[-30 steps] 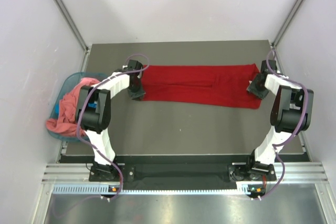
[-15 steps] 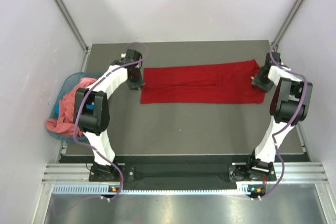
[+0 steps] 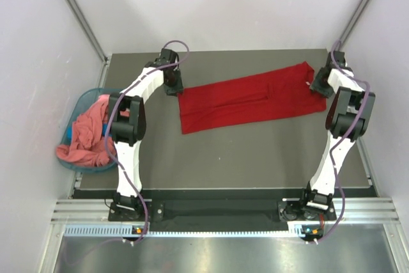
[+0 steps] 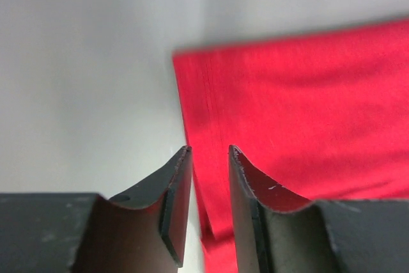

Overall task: Fold and stack the t-shirts
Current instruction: Fold the tshirt

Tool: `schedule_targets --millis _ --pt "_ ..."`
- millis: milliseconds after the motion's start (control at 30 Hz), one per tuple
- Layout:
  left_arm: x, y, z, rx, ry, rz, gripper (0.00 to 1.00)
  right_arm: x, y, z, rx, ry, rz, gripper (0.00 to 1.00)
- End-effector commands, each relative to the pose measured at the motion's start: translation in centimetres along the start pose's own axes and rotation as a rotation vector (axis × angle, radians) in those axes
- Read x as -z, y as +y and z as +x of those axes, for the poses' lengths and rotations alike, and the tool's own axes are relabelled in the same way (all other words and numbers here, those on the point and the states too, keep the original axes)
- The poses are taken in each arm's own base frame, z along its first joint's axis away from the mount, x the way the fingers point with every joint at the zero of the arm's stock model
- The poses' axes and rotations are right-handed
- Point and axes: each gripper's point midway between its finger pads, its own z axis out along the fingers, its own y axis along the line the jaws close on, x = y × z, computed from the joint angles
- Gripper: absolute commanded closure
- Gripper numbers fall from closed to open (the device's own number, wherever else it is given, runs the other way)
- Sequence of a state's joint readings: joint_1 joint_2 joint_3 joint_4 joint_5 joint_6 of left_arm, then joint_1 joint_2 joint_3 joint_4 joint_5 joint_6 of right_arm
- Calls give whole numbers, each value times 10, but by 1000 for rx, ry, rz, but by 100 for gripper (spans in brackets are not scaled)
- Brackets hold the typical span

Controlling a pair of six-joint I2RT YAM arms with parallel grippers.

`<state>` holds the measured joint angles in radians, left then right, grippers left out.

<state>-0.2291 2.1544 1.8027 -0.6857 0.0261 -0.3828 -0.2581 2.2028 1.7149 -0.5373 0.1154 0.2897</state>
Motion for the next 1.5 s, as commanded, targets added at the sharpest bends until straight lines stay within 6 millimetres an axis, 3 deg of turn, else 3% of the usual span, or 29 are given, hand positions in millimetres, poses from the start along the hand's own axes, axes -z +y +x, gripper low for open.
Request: schedule_targets --millis 0,133,333,467,633,800,833,900,1067,1167,1333,1467 --pt "-8 -2 -24 -36 -33 44 65 -17 10 -16 11 -6 -55 52" --pt "-21 2 -37 -59 -60 37 64 -21 19 -26 17 -18 -87 52" --pt "-33 7 -49 -67 -81 128 62 -6 24 -38 16 -49 -113 52" --pt "-43 -6 -32 -144 -6 246 63 25 33 -52 -39 -93 -169 51" --pt "-55 10 -19 -165 30 178 65 58 40 -57 -63 -121 -219 50" --pt "-62 19 -12 -151 43 133 90 90 42 -43 -80 -120 -246 50" --pt "-62 21 -12 -143 42 123 100 93 44 -38 -91 -116 -252 50" --pt "-62 28 -11 -127 44 85 100 103 50 -21 -95 -109 -278 50" --pt "-53 42 -7 -92 60 -6 100 106 46 24 -153 -42 -260 50" --pt "-42 53 0 -88 91 -67 100 110 45 39 -150 -36 -254 50" --pt "-31 68 10 -100 120 -142 100 108 42 38 -176 -77 -239 55" --pt "-19 75 15 -97 120 -173 100 85 37 37 -215 -83 -223 55"
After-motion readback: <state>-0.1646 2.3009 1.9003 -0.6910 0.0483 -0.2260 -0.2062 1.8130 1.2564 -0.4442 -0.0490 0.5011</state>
